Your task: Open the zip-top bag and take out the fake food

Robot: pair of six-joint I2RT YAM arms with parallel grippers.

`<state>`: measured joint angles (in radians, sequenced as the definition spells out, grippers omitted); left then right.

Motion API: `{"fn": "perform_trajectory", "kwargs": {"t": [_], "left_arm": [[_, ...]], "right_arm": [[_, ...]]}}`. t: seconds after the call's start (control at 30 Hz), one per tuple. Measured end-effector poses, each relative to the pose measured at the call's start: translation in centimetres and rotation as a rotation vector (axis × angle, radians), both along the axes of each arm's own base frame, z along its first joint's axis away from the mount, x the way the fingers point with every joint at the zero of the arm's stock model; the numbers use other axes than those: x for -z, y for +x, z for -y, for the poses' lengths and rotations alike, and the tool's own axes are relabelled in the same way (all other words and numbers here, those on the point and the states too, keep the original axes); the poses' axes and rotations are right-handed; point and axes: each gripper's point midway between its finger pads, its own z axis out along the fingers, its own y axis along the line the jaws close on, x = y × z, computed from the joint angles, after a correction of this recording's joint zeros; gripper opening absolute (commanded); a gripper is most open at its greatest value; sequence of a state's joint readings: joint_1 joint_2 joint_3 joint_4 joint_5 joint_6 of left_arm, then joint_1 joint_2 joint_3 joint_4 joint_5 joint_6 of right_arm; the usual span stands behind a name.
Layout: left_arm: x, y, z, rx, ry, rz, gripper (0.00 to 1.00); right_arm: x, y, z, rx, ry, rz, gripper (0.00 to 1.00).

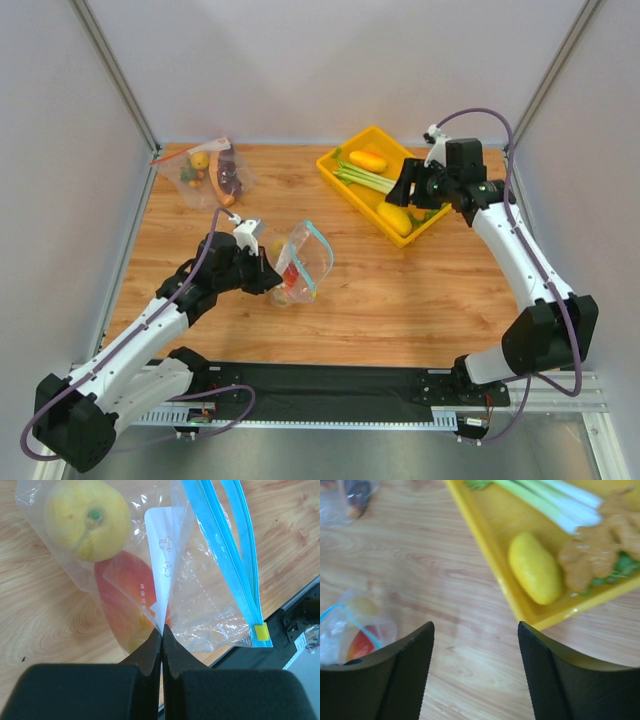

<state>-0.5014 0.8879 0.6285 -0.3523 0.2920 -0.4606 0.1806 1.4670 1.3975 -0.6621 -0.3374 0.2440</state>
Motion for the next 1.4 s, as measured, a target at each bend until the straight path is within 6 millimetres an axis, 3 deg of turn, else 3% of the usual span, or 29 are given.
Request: {"fn": "perform_trajectory", "kwargs": {"t": [0.03,0.2,0.3,0.53,0.63,0.83,1.2,1.4], "left_arm": [[0.1,0.0,0.1,0.003,-0.002,-0.002,0.00],[1.4,-0.2,0.5,0.028,-0.004,-0.034,0.00],[2.2,-0.3,0.8,0.042,-0.004,-0.058,0.00],[3.2,0.0,1.3,0.058,-0.008,-0.076,0.00],[3.7,0.0,1.5,0.066,-0.014,-0.080,0.00],[4.9,-0.6,1.7,0.085,-0.021,-0.099,0.00],[5.6,-0.9,2.0,0.110,-0.046,-0.095,0.00],[6.8,-1.6,1.8,0.116,-0.048,-0.109,0.00]], "right_arm": [[0.0,-0.7,-0.9,-0.030,0.030,-0.003,0.60],[1.4,-6.3,-9.2,-0.286,0.171,-0.066,0.54],[2.3,-9.6,-12.8,-0.403,0.233,-0.118,0.51],[2.6,-14.4,-18.1,-0.565,0.313,-0.156,0.44],[3.7,-15.0,-19.0,-0.579,0.324,-0.181,0.42],[8.1,-14.7,-19.3,-0.538,0.291,-0.281,0.40],[11.9,-14.0,-19.6,-0.480,0.216,-0.316,0.37],[15.1,-15.3,-20.3,-0.482,0.140,-0.361,0.36]]}}
